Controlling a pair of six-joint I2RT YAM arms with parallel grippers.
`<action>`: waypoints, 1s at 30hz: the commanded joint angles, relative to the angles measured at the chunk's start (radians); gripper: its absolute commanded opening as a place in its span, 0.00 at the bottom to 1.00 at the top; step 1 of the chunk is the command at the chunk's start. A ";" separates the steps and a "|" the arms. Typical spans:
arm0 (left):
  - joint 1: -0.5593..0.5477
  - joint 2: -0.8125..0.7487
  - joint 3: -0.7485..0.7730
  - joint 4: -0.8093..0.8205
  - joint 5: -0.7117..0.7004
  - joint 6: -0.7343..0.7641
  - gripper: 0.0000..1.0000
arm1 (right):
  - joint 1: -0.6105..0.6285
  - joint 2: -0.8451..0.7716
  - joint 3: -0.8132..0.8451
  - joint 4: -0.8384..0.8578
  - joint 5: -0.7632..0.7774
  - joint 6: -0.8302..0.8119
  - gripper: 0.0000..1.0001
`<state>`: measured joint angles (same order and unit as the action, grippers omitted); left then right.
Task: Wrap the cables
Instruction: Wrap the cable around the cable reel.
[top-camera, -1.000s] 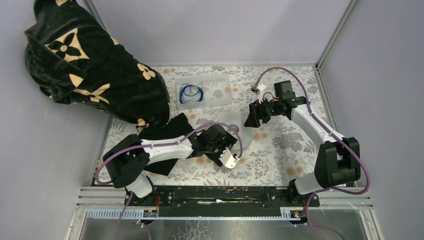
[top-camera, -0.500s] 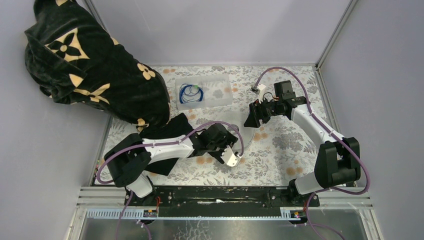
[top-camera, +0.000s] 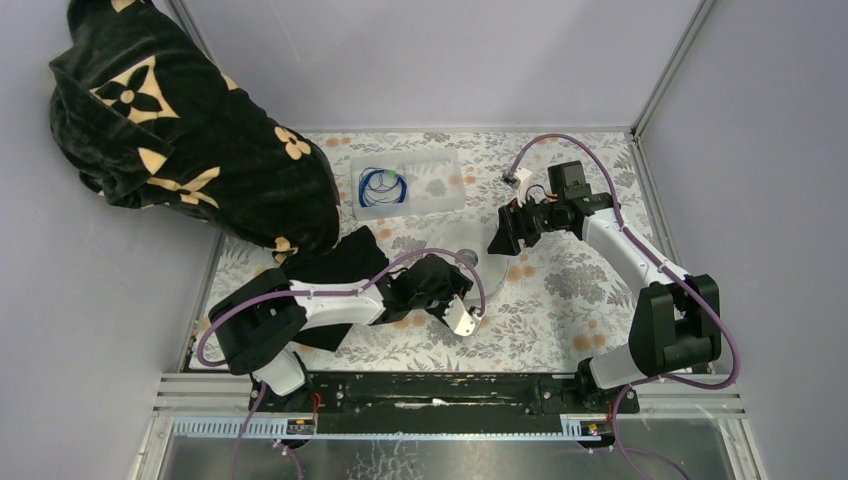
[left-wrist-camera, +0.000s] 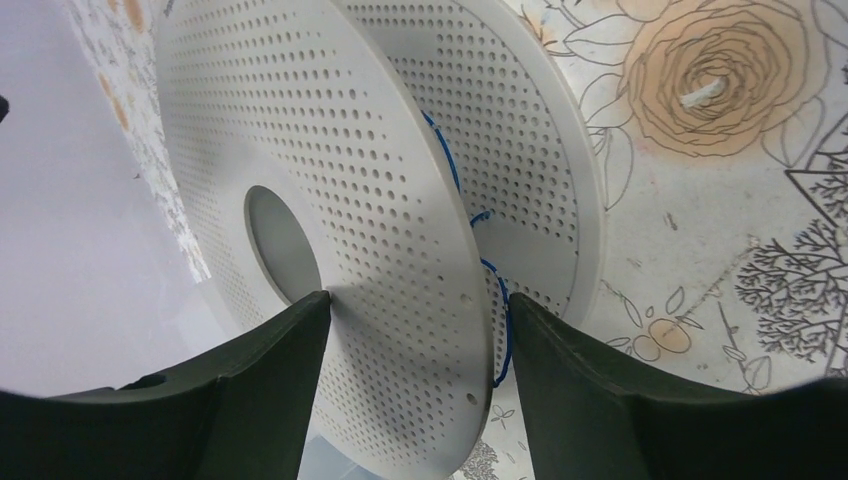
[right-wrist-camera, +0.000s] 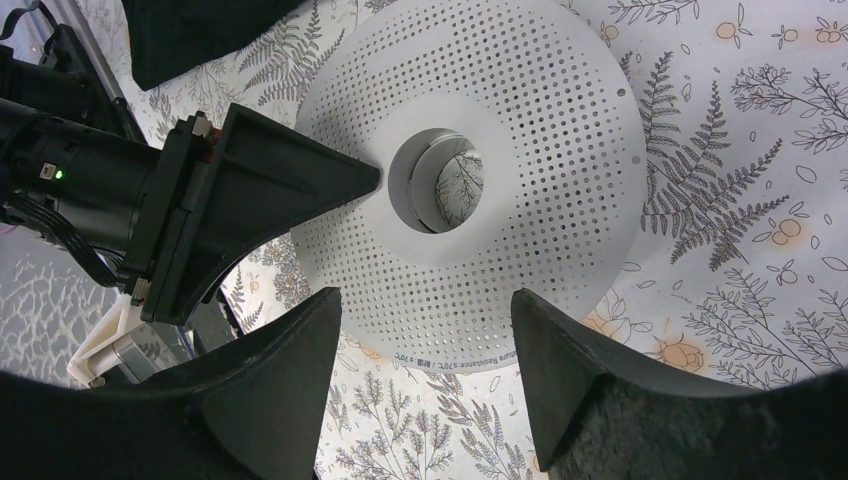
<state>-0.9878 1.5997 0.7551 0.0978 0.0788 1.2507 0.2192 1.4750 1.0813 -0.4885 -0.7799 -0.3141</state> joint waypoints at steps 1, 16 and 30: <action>-0.012 -0.019 -0.029 0.157 -0.035 -0.027 0.70 | -0.009 0.001 -0.001 -0.002 -0.033 -0.009 0.70; -0.020 -0.054 -0.059 0.149 -0.042 -0.070 0.97 | -0.010 -0.007 0.000 -0.004 -0.036 -0.011 0.70; -0.016 -0.227 -0.061 -0.156 0.020 -0.089 1.00 | -0.009 -0.018 0.010 -0.010 -0.023 -0.012 0.71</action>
<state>-1.0027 1.4326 0.7033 0.0551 0.0669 1.1763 0.2150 1.4750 1.0813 -0.4885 -0.7799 -0.3141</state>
